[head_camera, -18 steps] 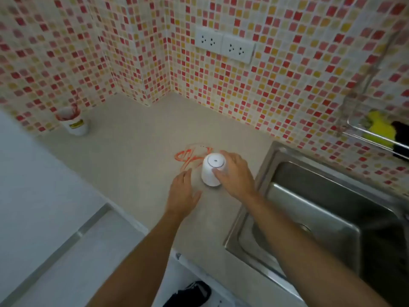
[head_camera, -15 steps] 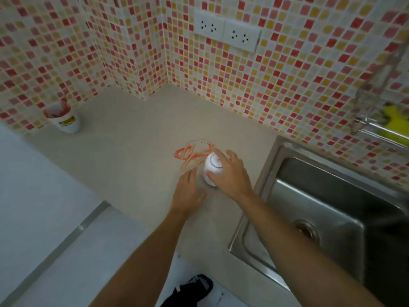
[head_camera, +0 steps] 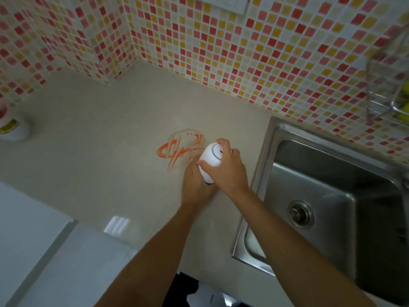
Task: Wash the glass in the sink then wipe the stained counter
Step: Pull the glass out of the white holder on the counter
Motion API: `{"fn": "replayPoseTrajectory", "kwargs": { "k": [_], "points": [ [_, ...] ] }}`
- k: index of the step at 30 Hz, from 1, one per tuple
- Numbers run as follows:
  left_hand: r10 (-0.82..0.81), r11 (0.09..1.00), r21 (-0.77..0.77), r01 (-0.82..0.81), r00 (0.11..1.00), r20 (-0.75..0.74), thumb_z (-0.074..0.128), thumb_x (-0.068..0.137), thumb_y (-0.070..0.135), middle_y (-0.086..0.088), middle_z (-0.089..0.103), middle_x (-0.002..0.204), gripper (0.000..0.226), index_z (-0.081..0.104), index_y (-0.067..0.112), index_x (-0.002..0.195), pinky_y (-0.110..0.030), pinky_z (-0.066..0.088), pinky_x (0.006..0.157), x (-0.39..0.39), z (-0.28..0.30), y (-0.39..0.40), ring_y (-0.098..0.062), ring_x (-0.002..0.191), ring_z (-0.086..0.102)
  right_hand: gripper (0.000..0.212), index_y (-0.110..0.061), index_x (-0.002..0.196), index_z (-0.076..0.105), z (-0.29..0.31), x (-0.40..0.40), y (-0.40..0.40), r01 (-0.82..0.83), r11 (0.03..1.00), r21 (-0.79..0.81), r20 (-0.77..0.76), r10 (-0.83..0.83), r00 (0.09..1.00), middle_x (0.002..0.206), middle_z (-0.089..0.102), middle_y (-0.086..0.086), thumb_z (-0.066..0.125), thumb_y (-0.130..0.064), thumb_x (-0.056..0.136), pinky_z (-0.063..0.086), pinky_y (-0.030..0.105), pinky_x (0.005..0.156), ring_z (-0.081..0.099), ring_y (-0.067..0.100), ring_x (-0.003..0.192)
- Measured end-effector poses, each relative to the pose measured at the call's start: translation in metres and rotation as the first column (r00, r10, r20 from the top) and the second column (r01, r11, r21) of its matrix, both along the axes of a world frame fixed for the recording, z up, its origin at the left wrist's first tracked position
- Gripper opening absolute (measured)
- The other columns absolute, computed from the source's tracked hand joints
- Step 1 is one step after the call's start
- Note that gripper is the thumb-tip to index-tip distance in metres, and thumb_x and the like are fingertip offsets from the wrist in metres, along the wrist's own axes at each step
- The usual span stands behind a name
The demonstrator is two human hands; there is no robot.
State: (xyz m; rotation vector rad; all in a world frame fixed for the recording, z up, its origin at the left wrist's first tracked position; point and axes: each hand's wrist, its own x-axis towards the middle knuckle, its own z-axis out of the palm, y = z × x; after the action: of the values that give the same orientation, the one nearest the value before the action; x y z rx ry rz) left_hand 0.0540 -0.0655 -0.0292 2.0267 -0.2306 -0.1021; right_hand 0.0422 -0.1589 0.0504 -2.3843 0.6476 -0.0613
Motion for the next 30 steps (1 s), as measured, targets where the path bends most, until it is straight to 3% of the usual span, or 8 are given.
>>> {"fn": "replayPoseTrajectory", "kwargs": {
  "k": [6, 9, 11, 14, 18, 23, 28, 30],
  "points": [
    [-0.067, 0.997, 0.019, 0.068, 0.996, -0.051, 0.071, 0.065, 0.065, 0.003, 0.047, 0.139, 0.089, 0.035, 0.027, 0.136, -0.04, 0.041, 0.107, -0.001, -0.013, 0.0, -0.018, 0.127, 0.048, 0.072, -0.036, 0.128, 0.035, 0.005, 0.0, -0.01, -0.079, 0.996, -0.037, -0.077, 0.076, 0.994, 0.109, 0.05, 0.006, 0.069, -0.062, 0.07, 0.041, 0.03, 0.075, 0.058, 0.032, 0.096],
    [-0.079, 0.996, 0.039, 0.083, 0.992, -0.097, 0.084, 0.061, 0.047, 0.002, 0.049, 0.134, 0.092, 0.036, 0.022, 0.135, -0.037, 0.042, 0.105, 0.003, -0.01, 0.002, -0.015, 0.124, 0.048, 0.075, -0.036, 0.131, 0.034, 0.009, 0.002, -0.015, -0.139, 0.989, -0.047, -0.109, 0.133, 0.985, 0.107, 0.049, 0.005, 0.069, -0.062, 0.07, 0.038, 0.029, 0.075, 0.056, 0.031, 0.097],
    [-0.08, 0.997, 0.003, 0.081, 0.994, -0.07, 0.081, 0.061, 0.054, 0.01, 0.05, 0.133, 0.091, 0.037, 0.024, 0.135, -0.035, 0.044, 0.104, 0.003, -0.009, 0.003, -0.007, 0.122, 0.049, 0.076, -0.037, 0.132, 0.034, 0.011, 0.002, -0.019, -0.182, 0.982, -0.047, -0.121, 0.176, 0.977, 0.107, 0.049, 0.004, 0.069, -0.063, 0.07, 0.038, 0.029, 0.075, 0.055, 0.029, 0.096],
    [-0.124, 0.992, -0.032, 0.121, 0.987, -0.107, 0.077, 0.063, 0.062, 0.002, 0.046, 0.14, 0.099, 0.03, 0.024, 0.142, -0.045, 0.042, 0.105, 0.001, -0.014, 0.008, -0.016, 0.128, 0.046, 0.075, -0.039, 0.133, 0.035, 0.018, 0.001, -0.026, -0.336, 0.942, -0.023, -0.154, 0.328, 0.932, 0.11, 0.047, 0.002, 0.071, -0.059, 0.07, 0.041, 0.03, 0.076, 0.053, 0.026, 0.097],
    [-0.187, 0.979, 0.037, 0.199, 0.96, -0.21, 0.087, 0.061, 0.04, -0.004, 0.034, 0.146, 0.106, 0.02, 0.032, 0.143, -0.036, 0.037, 0.108, 0.002, -0.012, 0.022, -0.021, 0.133, 0.037, 0.074, -0.045, 0.133, 0.036, 0.034, 0.001, -0.035, -0.557, 0.831, 0.01, -0.186, 0.549, 0.815, 0.11, 0.042, -0.004, 0.074, -0.053, 0.069, 0.044, 0.031, 0.081, 0.05, 0.019, 0.098],
    [-0.343, 0.931, -0.177, 0.318, 0.93, -0.133, 0.079, 0.07, 0.052, 0.006, 0.044, 0.144, 0.093, 0.032, 0.021, 0.145, -0.044, 0.039, 0.11, 0.007, -0.008, 0.014, -0.013, 0.134, 0.043, 0.08, -0.047, 0.138, 0.032, 0.048, -0.001, -0.053, -0.581, 0.814, -0.022, -0.188, 0.568, 0.802, 0.109, 0.047, -0.003, 0.073, -0.052, 0.068, 0.045, 0.031, 0.082, 0.049, 0.018, 0.098],
    [-0.332, 0.939, -0.126, 0.319, 0.938, -0.097, 0.082, 0.065, 0.049, 0.016, 0.054, 0.129, 0.08, 0.039, 0.042, 0.132, -0.036, 0.05, 0.098, -0.007, 0.001, 0.006, -0.004, 0.118, 0.054, 0.079, -0.037, 0.137, 0.04, 0.07, -0.017, -0.069, -0.536, 0.843, -0.046, -0.154, 0.524, 0.838, 0.119, 0.048, -0.006, 0.078, -0.045, 0.068, 0.044, 0.027, 0.083, 0.046, 0.014, 0.106],
    [-0.313, 0.947, -0.104, 0.305, 0.946, -0.079, 0.084, 0.065, 0.043, 0.011, 0.056, 0.128, 0.081, 0.04, 0.036, 0.132, -0.033, 0.052, 0.093, -0.009, 0.004, 0.006, -0.005, 0.114, 0.056, 0.077, -0.033, 0.134, 0.042, 0.08, -0.023, -0.073, -0.499, 0.866, -0.037, -0.117, 0.492, 0.863, 0.123, 0.05, -0.004, 0.08, -0.043, 0.068, 0.047, 0.031, 0.086, 0.047, 0.015, 0.109]
  ]
}}
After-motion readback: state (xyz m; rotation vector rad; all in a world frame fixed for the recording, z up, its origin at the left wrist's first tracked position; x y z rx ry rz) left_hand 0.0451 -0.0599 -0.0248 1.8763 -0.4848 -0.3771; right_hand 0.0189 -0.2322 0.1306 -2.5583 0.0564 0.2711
